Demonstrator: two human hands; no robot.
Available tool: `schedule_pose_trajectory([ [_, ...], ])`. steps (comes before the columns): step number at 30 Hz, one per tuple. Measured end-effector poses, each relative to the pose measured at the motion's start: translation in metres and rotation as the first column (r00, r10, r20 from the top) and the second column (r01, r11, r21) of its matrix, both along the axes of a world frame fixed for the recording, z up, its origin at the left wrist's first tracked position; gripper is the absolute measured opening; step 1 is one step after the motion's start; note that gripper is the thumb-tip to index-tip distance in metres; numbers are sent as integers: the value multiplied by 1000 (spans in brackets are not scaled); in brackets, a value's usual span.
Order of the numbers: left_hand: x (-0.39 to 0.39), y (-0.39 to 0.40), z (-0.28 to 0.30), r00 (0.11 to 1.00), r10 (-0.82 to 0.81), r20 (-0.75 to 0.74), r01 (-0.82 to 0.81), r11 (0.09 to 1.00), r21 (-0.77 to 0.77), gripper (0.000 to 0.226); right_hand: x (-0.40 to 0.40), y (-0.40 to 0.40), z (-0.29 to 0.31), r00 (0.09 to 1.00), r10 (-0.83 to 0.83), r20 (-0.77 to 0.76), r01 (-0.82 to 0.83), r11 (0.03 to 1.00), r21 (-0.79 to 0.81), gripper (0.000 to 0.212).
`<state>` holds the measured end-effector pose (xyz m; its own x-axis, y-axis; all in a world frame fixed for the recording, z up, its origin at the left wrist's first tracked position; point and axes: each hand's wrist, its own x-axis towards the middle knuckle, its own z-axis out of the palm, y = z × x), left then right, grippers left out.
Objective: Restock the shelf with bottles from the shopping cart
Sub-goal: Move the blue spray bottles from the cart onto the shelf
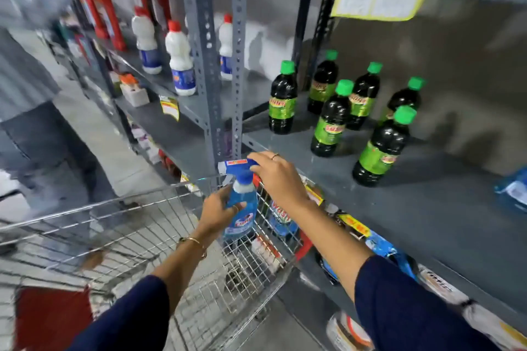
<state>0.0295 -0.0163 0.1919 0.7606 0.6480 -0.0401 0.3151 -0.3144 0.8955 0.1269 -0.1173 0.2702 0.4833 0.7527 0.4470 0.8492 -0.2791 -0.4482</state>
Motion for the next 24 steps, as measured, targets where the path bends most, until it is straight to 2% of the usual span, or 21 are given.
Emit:
schedule_pose_trajectory([
  [4, 9, -36, 54, 985, -91, 150, 91, 996, 8, 49, -2, -46, 51, 991, -113, 73, 95, 972, 215, 28],
  [7, 31, -80, 93, 952, -217, 218, 216, 976, 27, 33, 5, -98, 88, 973, -194, 125, 144, 933, 329, 41],
  [11, 60, -150, 136, 873, -379, 308, 380, 923, 57, 28, 23, -164, 123, 941, -313, 130, 228, 869, 440, 41],
  [14, 85, -200, 147, 816, -455, 357, 472, 881, 44, 16, 36, -211, 136, 892, -410, 188, 291, 841, 456, 39],
  [17, 115, -248, 146, 766, -531, 363, 574, 819, -11, 24, 49, -258, 136, 831, -508, 226, 378, 814, 441, 39],
  [19, 136, -276, 142, 758, -551, 350, 603, 796, -55, 30, 60, -289, 132, 795, -571, 203, 458, 785, 416, 39],
  [22, 164, -310, 139, 750, -575, 326, 626, 776, -71, 49, 73, -328, 126, 746, -660, 90, 579, 709, 402, 34],
  [24, 182, -327, 137, 735, -605, 306, 650, 758, -63, 45, 83, -348, 125, 703, -708, 66, 636, 668, 385, 35],
])
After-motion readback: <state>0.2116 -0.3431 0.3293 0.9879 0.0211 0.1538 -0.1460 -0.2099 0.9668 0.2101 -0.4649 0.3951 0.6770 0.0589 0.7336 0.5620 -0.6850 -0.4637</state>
